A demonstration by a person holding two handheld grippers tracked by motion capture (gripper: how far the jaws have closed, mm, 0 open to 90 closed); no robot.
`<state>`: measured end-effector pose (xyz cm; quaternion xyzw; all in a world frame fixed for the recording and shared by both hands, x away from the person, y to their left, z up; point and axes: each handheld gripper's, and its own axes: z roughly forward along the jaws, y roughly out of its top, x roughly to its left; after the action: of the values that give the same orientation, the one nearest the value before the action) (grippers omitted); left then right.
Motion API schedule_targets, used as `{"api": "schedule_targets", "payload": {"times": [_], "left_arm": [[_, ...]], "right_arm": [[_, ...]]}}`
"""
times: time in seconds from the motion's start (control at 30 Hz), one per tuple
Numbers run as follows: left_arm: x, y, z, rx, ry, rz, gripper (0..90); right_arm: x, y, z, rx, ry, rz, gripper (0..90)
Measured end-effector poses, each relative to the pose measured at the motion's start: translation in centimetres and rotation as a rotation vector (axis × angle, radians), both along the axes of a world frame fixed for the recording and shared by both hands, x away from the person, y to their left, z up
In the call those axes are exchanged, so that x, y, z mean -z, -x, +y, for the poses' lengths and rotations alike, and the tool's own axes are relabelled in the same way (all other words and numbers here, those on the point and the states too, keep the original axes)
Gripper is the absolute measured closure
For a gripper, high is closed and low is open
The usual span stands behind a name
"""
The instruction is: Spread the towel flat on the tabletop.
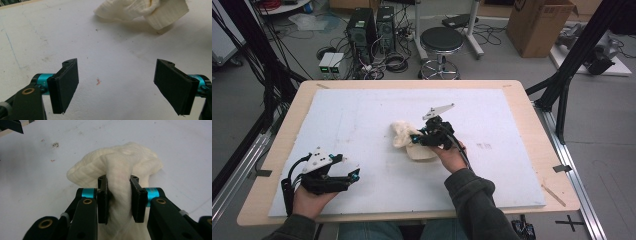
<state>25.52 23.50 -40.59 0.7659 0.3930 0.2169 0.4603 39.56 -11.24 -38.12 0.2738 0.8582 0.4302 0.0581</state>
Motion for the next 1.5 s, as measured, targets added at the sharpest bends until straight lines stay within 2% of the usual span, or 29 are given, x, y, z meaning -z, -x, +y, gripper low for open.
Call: {"api": "schedule_targets", "payload": {"times": [0.2, 0.27, 0.3, 0.33, 0.37, 0.43, 0.47, 0.5, 0.57, 0.6, 0.67, 0.77, 0.8, 0.87, 0.97, 1.07, 1.17, 1.27, 1.3, 1.37, 1.47, 1.5], "left_arm": [[0.0, 0.0, -0.1, 0.006, -0.001, 0.001, 20.5], [0.0, 0.0, -0.2, 0.006, -0.001, 0.002, 20.5], [0.0, 0.0, -0.2, 0.006, -0.001, 0.002, 20.4], [0.0, 0.0, -0.2, 0.007, -0.006, 0.0, 20.4], [0.1, 0.0, -0.3, 0.008, -0.003, 0.001, 20.5], [0.1, 0.0, -0.3, 0.012, -0.004, 0.002, 20.4], [0.1, 0.0, -0.3, 0.012, -0.006, 0.003, 20.5], [0.1, 0.0, -0.3, 0.014, -0.007, 0.005, 20.4], [0.1, 0.0, -0.4, 0.012, -0.008, 0.003, 20.5], [0.1, 0.0, -0.3, 0.012, -0.009, 0.004, 20.5], [0.2, 0.0, -0.3, 0.01, -0.005, 0.006, 20.4], [0.2, 0.0, -0.3, 0.012, -0.006, 0.006, 20.5], [0.2, 0.0, -0.3, 0.014, -0.009, 0.004, 20.5], [0.2, -0.1, -0.5, 0.016, -0.011, 0.004, 20.5], [0.2, 0.0, -0.5, 0.017, -0.012, 0.005, 20.5], [0.2, 0.0, -0.6, 0.018, -0.015, 0.004, 20.5], [0.2, 0.0, -0.7, 0.02, -0.012, 0.005, 20.5], [0.2, -0.1, -0.8, 0.019, -0.01, 0.007, 20.5], [0.3, -0.1, -0.9, 0.023, -0.013, 0.008, 20.4], [0.3, -0.2, -1.0, 0.025, -0.015, 0.009, 20.4], [0.3, -0.3, -1.1, 0.028, -0.017, 0.01, 20.5], [0.3, -0.3, -1.1, 0.028, -0.017, 0.01, 20.4]], "right_arm": [[-0.3, 0.7, -1.5, 0.036, 0.026, -0.001, 70.8], [0.7, 0.8, -2.5, 0.069, 0.076, 0.019, 68.9], [0.7, 0.8, -2.5, 0.069, 0.076, 0.019, 68.9], [1.1, 0.8, -2.8, 0.081, 0.091, 0.031, 67.5], [2.1, 0.8, -3.3, 0.095, 0.085, 0.056, 64.9], [2.4, 0.8, -3.5, 0.105, 0.082, 0.066, 62.3], [2.9, 0.6, -3.7, 0.112, 0.09, 0.091, 53.7], [2.9, 0.6, -3.7, 0.108, 0.088, 0.094, 51.2], [2.7, 0.7, -3.8, 0.101, 0.076, 0.083, 49.2], [2.3, 1.1, -3.9, 0.098, 0.065, 0.047, 43.5], [2.1, 1.2, -4.0, 0.088, 0.052, 0.041, 41.8], [1.5, 2.2, -5.1, 0.077, 0.041, 0.0, 39.6], [1.5, 2.2, -5.1, 0.077, 0.041, 0.0, 39.6], [1.6, 3.0, -6.1, 0.064, 0.038, -0.027, 40.9], [1.9, 3.6, -6.6, 0.056, 0.051, -0.037, 43.3], [2.8, 4.5, -7.5, 0.027, 0.095, -0.053, 48.7], [3.3, 4.7, -8.0, 0.025, 0.115, -0.047, 50.7], [4.1, 4.5, -8.8, 0.029, 0.135, -0.02, 54.2], [4.7, 4.2, -9.0, 0.028, 0.147, -0.005, 58.7], [4.9, 4.2, -9.1, 0.029, 0.151, 0.008, 61.3], [5.3, 4.0, -9.0, 0.025, 0.157, 0.009, 73.9], [5.3, 4.0, -9.0, 0.025, 0.157, 0.009, 73.9]]}}
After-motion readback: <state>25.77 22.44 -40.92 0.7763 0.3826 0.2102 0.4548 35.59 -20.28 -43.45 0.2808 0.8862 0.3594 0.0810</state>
